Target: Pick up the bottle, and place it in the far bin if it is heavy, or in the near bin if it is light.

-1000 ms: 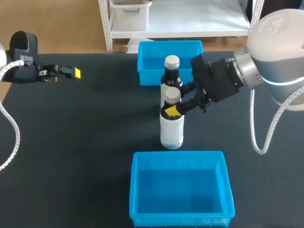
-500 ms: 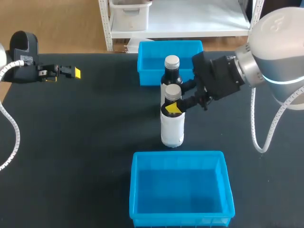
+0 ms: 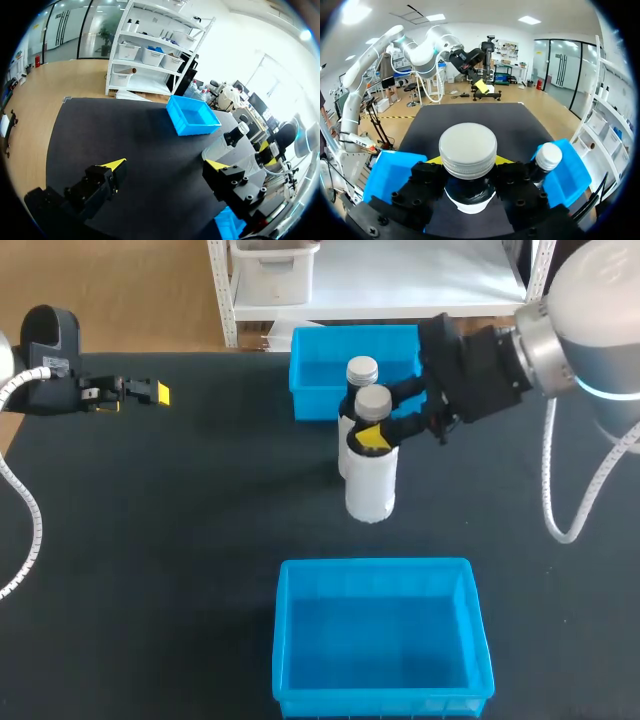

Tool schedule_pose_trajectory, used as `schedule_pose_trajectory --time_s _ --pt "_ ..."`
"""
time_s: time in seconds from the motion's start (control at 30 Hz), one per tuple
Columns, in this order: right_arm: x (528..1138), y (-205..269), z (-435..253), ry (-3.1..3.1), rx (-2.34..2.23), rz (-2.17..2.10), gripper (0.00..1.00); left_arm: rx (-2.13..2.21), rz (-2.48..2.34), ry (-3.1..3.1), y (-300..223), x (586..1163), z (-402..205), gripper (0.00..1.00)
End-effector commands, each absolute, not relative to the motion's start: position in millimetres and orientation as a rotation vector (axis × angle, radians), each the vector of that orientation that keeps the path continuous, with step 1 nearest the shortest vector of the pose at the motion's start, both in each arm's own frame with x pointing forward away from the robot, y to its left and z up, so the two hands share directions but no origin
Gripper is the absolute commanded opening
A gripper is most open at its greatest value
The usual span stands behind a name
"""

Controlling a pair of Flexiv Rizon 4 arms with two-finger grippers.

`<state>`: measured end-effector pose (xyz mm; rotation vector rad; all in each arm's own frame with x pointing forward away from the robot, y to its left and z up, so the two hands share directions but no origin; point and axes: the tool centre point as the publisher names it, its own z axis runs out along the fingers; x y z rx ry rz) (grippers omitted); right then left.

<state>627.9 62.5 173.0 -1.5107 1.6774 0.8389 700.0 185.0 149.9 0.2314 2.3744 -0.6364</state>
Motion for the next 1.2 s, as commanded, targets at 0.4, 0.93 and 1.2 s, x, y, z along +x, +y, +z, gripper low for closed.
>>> schedule_pose_trajectory --time_s 0.4,0.93,1.2 --pt "632 47 200 1.685 -1.503 0.813 0.00 0.231 -0.636 2.374 185 700 150 1.00" --pt "585 49 245 1.652 -1.535 0.771 0.00 0.231 -0.636 2.374 185 700 150 1.00" --pt "545 62 259 1.627 -1.573 0.789 0.00 0.231 -0.636 2.374 185 700 150 1.00"
